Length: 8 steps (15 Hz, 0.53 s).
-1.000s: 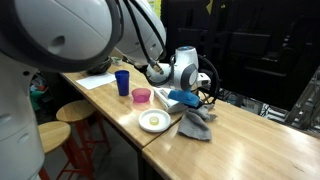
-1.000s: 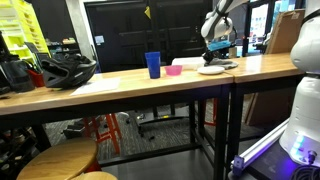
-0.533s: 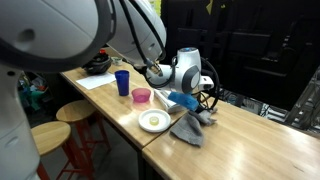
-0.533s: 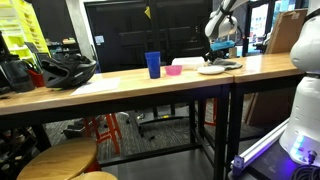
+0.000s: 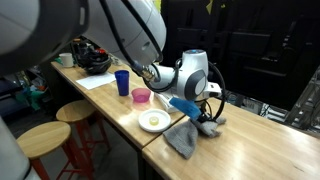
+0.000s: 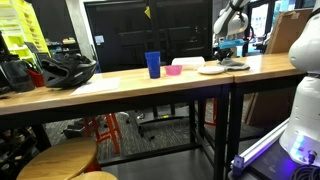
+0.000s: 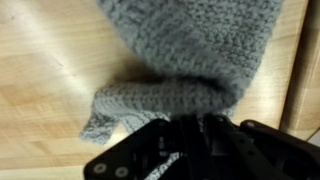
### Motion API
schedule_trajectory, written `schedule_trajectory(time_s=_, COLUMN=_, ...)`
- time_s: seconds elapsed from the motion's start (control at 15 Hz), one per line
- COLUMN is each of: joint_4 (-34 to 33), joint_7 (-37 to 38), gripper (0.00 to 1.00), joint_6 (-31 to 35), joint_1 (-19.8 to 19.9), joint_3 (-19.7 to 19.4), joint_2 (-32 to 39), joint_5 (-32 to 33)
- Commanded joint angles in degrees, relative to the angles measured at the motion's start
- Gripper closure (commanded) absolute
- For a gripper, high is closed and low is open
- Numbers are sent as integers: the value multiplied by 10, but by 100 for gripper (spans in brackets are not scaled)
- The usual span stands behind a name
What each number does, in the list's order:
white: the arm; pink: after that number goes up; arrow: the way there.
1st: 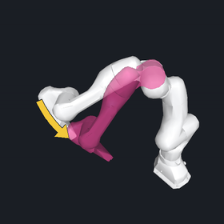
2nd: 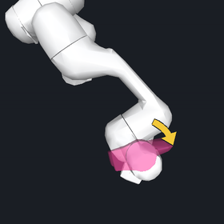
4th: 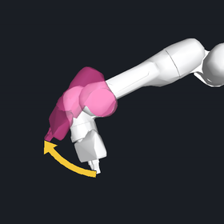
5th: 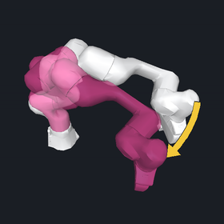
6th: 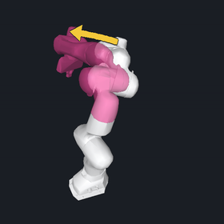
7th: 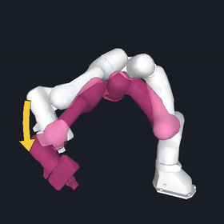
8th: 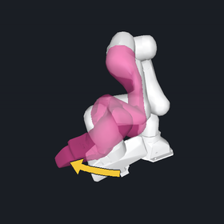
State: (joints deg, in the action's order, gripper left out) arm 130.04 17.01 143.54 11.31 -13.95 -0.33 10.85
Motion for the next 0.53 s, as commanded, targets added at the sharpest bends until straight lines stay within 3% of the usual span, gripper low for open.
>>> schedule_trajectory(time_s=0.0, joint_4=38, joint_7=42, gripper=98, joint_6=-23, joint_1=12, joint_3=4, joint_2=-41, joint_5=30)
schedule_trajectory(time_s=0.47, joint_4=70, joint_7=43, gripper=98, joint_6=-63, joint_1=16, joint_3=19, joint_2=-97, joint_5=23)
